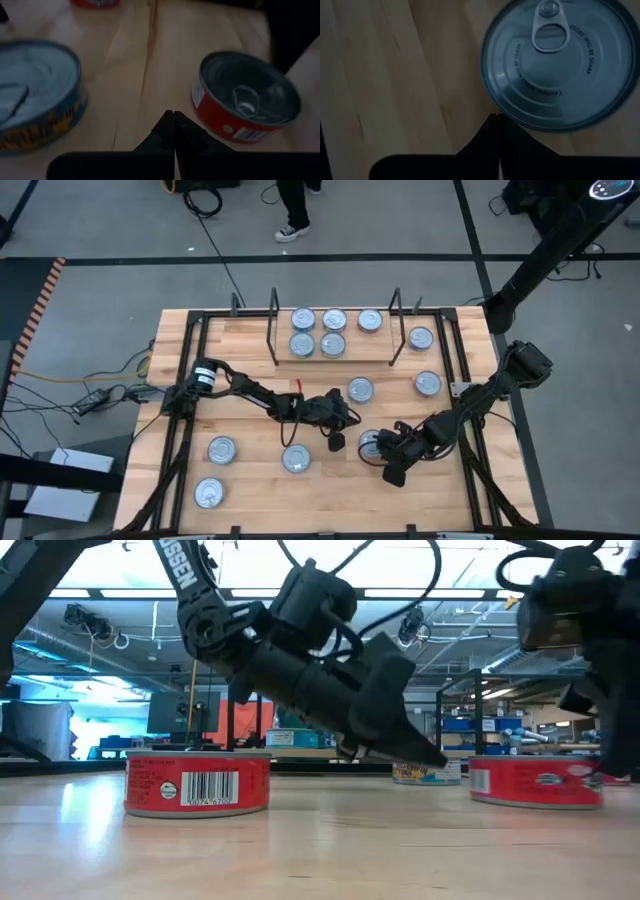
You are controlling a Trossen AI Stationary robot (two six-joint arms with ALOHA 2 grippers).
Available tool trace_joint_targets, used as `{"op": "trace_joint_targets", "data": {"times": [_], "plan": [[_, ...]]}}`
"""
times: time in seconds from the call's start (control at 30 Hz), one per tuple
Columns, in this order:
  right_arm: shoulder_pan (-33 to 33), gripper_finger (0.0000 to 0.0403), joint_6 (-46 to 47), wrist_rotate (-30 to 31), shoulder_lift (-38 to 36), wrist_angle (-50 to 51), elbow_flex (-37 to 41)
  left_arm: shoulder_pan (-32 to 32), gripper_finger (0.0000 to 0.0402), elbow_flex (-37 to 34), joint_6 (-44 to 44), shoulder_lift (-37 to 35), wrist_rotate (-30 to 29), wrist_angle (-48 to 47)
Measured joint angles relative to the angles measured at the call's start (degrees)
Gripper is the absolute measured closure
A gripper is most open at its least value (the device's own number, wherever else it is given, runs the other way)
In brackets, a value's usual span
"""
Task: Stack canned seafood by type on shelf
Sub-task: Put the red tuna can on the shelf
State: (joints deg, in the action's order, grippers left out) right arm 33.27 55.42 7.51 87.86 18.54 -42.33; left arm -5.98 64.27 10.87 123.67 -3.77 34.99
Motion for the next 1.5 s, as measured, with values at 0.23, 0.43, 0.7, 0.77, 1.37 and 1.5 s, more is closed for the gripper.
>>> {"op": "trace_joint_targets", "data": {"times": [0.23,0.43,0.7,0.77,1.37,1.5], "plan": [[-2.8,0.0400,-2.4,0.5,0.2,-1.4,0.0,0.1,0.0401,0.0,-1.5,0.9,-0.5,0.5],[-5.2,0.0400,-3.9,1.9,0.2,-2.1,0.0,0.4,0.0401,0.0,-1.7,0.9,-0.9,1.6],[-7.3,0.0400,-6.1,1.6,0.2,-3.8,0.0,0.5,0.0400,0.0,-3.2,0.9,-1.5,1.4],[-7.6,0.0400,-6.1,1.6,0.2,-4.4,0.0,0.5,0.0400,0.0,-4.0,0.9,-1.5,1.4],[-7.6,0.0400,-10.2,-3.8,0.1,-1.4,-4.8,0.4,0.0400,0.0,-4.5,0.9,-2.6,1.6],[-5.5,0.0400,-13.5,-1.5,0.1,1.3,-4.6,1.0,0.0400,0.0,-4.7,0.9,-1.4,2.4]]}}
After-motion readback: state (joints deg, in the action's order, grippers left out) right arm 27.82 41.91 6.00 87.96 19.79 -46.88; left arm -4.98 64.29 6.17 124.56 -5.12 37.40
